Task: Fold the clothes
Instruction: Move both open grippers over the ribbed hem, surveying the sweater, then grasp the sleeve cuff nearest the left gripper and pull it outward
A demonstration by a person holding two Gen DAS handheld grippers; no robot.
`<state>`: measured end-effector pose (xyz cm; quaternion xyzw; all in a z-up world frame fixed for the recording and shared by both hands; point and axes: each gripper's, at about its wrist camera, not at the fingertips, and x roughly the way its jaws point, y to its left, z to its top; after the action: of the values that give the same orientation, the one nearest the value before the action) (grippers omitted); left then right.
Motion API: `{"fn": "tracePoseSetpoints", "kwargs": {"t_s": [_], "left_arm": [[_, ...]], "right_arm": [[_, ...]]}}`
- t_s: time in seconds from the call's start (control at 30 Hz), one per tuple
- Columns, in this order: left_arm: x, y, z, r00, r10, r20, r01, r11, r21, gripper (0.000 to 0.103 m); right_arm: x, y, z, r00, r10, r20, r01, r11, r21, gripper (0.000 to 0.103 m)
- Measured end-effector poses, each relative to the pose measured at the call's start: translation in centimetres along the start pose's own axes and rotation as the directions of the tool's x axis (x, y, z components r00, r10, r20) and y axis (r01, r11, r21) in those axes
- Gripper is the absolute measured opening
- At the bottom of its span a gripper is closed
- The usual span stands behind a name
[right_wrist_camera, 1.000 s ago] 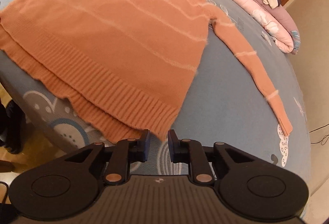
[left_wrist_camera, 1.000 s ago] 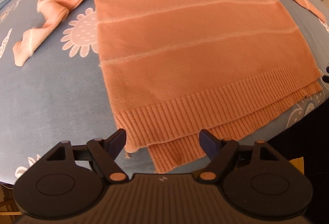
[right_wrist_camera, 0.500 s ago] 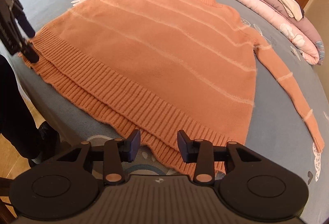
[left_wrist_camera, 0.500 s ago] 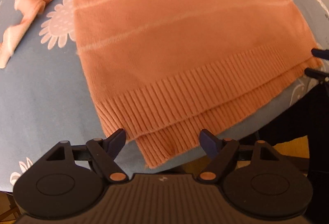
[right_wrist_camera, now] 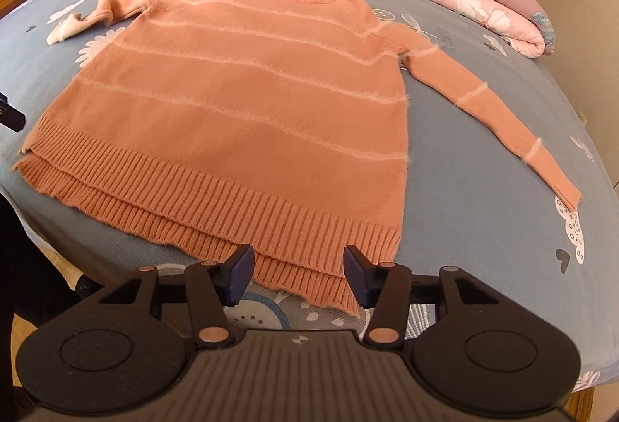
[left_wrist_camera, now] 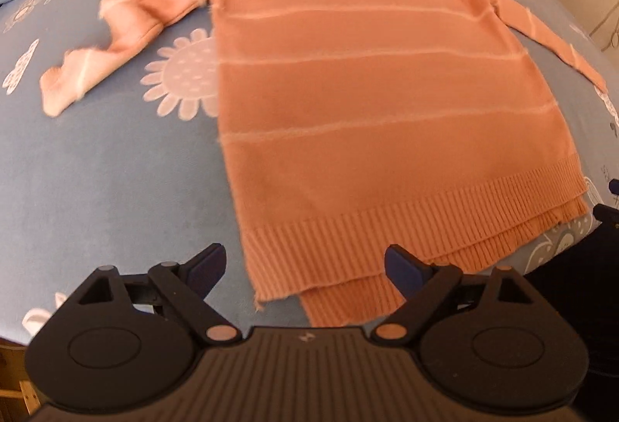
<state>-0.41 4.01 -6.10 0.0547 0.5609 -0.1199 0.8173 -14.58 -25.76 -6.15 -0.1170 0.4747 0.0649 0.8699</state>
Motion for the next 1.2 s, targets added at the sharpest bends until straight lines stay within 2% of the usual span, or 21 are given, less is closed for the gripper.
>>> {"fn": "tracePoseSetpoints", "kwargs": {"t_s": [0.13, 0.23, 0.3, 0.37, 0.43, 0.57, 0.77, 0.8, 0.87, 0.9, 0.93, 0.97, 1.03, 1.13, 1.17, 1.2], "left_arm": [[2.9, -4.1, 1.6, 0.996, -0.076, -0.035, 0.078, 0.994, 0.08, 0.089], [4.5, -5.7, 1.3, 0.991, -0.115, -0.063, 0.119, 0.989, 0.082, 0.089], [5.5, -6.0, 0.7, 0.991, -0.094, -0.098, 0.101, 0.993, 0.063, 0.089], [5.6, -5.9, -0.2, 0.994, -0.082, -0.079, 0.088, 0.993, 0.076, 0.091], [5.5, -6.1, -1.2, 0.995, -0.057, -0.084, 0.066, 0.993, 0.102, 0.092], [4.7, -6.0, -1.9, 0.994, -0.046, -0.101, 0.059, 0.99, 0.126, 0.092], [0.4, -0.8, 0.6, 0.994, -0.087, 0.061, 0.085, 0.996, 0.035, 0.092], [-0.2, 0.6, 1.4, 0.994, -0.066, 0.091, 0.063, 0.997, 0.037, 0.091], [-1.2, 3.3, 2.8, 0.988, 0.045, 0.147, -0.059, 0.994, 0.093, 0.091], [-1.6, 4.4, 3.5, 0.977, 0.125, 0.174, -0.152, 0.977, 0.149, 0.091], [-1.6, 5.6, 4.2, 0.957, 0.207, 0.204, -0.25, 0.944, 0.217, 0.091], [-1.4, 6.8, 4.7, 0.937, 0.269, 0.225, -0.327, 0.903, 0.28, 0.09], [-0.8, 9.2, 5.7, 0.906, 0.348, 0.242, -0.42, 0.812, 0.404, 0.087], [0.7, 11.8, 7.1, 0.891, 0.388, 0.236, -0.452, 0.712, 0.537, 0.079], [1.1, 12.4, 7.6, 0.892, 0.388, 0.232, -0.448, 0.693, 0.564, 0.078], [1.3, 12.9, 8.1, 0.898, 0.377, 0.226, -0.436, 0.691, 0.577, 0.078]], "right_arm": [[-1.2, -0.1, 0.1, 0.999, 0.046, 0.013, -0.046, 0.997, 0.062, 0.062], [-1.0, -0.1, 0.1, 0.996, 0.087, 0.005, -0.087, 0.989, 0.12, 0.063], [-0.5, 0.0, 0.3, 0.994, 0.106, -0.003, -0.105, 0.983, 0.149, 0.063], [0.0, 0.4, 0.8, 0.994, 0.107, -0.016, -0.103, 0.983, 0.151, 0.063], [0.4, 0.8, 1.3, 0.995, 0.097, -0.021, -0.093, 0.985, 0.145, 0.068], [0.8, 1.7, 1.9, 0.993, 0.113, -0.024, -0.109, 0.985, 0.134, 0.069], [0.4, 2.3, 1.6, 0.993, 0.115, -0.031, -0.11, 0.986, 0.128, 0.069], [0.2, 2.2, 1.5, 0.994, 0.108, -0.032, -0.103, 0.986, 0.129, 0.069], [0.1, 2.1, 1.3, 0.995, 0.097, -0.039, -0.091, 0.987, 0.132, 0.069], [0.1, 2.0, 1.2, 0.995, 0.089, -0.043, -0.083, 0.988, 0.134, 0.069], [0.2, 2.0, 1.2, 0.995, 0.085, -0.049, -0.078, 0.988, 0.136, 0.07], [0.3, 1.9, 1.3, 0.995, 0.082, -0.056, -0.074, 0.988, 0.138, 0.07], [0.8, 2.1, 1.5, 0.995, 0.075, -0.067, -0.064, 0.988, 0.142, 0.07], [2.0, 2.9, 2.5, 0.992, 0.087, -0.089, -0.074, 0.987, 0.141, 0.07], [2.4, 3.3, 3.1, 0.991, 0.097, -0.091, -0.084, 0.987, 0.137, 0.07], [2.8, 3.8, 3.7, 0.99, 0.108, -0.094, -0.095, 0.987, 0.132, 0.07]]}}
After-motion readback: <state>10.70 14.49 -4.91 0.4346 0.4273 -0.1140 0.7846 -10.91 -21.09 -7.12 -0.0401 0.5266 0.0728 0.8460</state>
